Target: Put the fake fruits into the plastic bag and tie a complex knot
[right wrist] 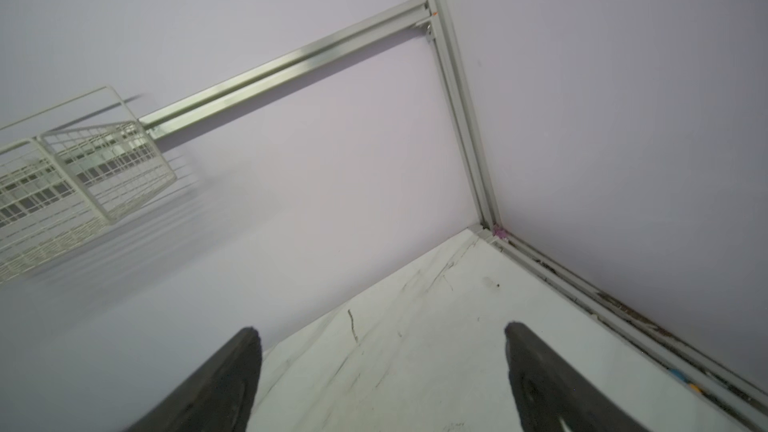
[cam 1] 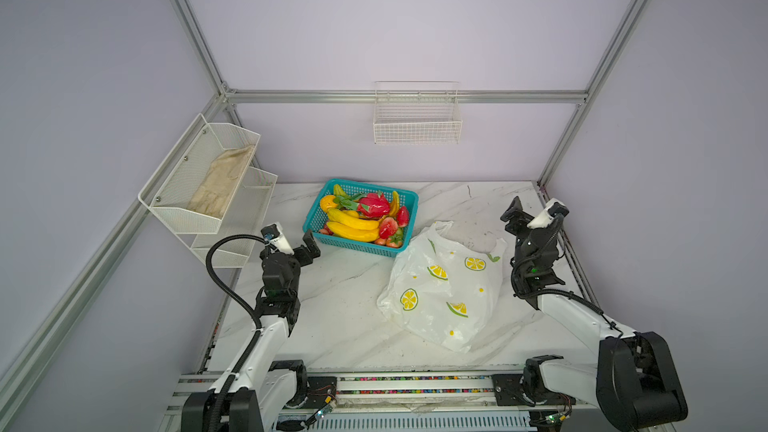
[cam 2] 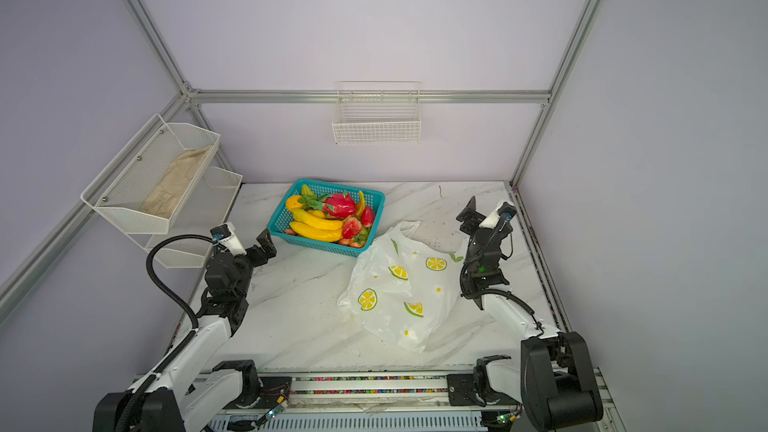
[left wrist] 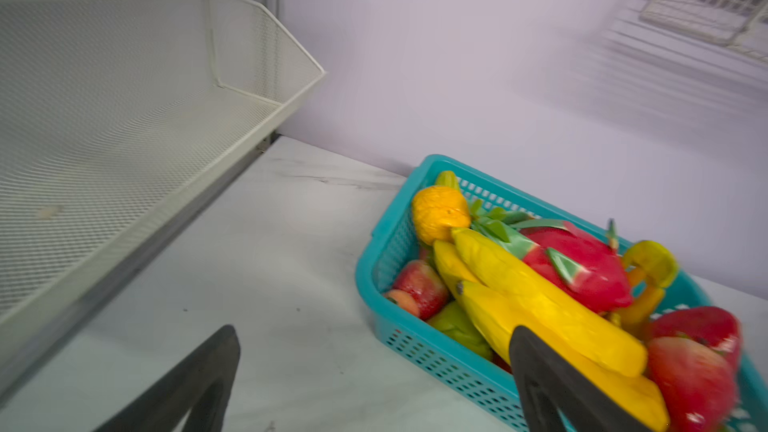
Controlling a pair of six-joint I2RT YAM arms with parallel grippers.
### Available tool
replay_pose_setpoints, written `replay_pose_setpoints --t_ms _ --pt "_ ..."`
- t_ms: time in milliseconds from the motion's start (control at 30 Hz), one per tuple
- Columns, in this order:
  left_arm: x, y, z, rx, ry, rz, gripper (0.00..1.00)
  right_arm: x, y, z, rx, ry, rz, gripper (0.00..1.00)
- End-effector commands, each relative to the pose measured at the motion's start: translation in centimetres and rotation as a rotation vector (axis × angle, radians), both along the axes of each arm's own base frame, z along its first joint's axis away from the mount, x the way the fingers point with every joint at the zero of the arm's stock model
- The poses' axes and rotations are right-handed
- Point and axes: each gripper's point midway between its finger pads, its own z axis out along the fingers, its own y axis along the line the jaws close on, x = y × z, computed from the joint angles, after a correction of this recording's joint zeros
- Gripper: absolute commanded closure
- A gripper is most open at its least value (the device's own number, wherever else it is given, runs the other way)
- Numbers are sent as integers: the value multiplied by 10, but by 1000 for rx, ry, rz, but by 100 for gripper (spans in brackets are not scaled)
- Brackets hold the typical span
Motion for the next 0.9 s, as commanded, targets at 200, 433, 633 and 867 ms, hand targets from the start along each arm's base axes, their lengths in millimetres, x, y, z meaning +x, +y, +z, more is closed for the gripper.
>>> replay_pose_setpoints --t_ms 200,433,633,867 --pt "-18 -160 5 -88 147 -537 4 13 104 -96 -75 507 470 11" --pt "-40 -245 -30 -97 302 -808 6 -7 119 -107 -63 621 463 17" --pt "-56 -283 -55 -113 393 -900 6 -66 93 -118 18 706 401 15" --pt "-80 -328 -81 -174 449 -943 6 -101 118 -130 160 773 499 17"
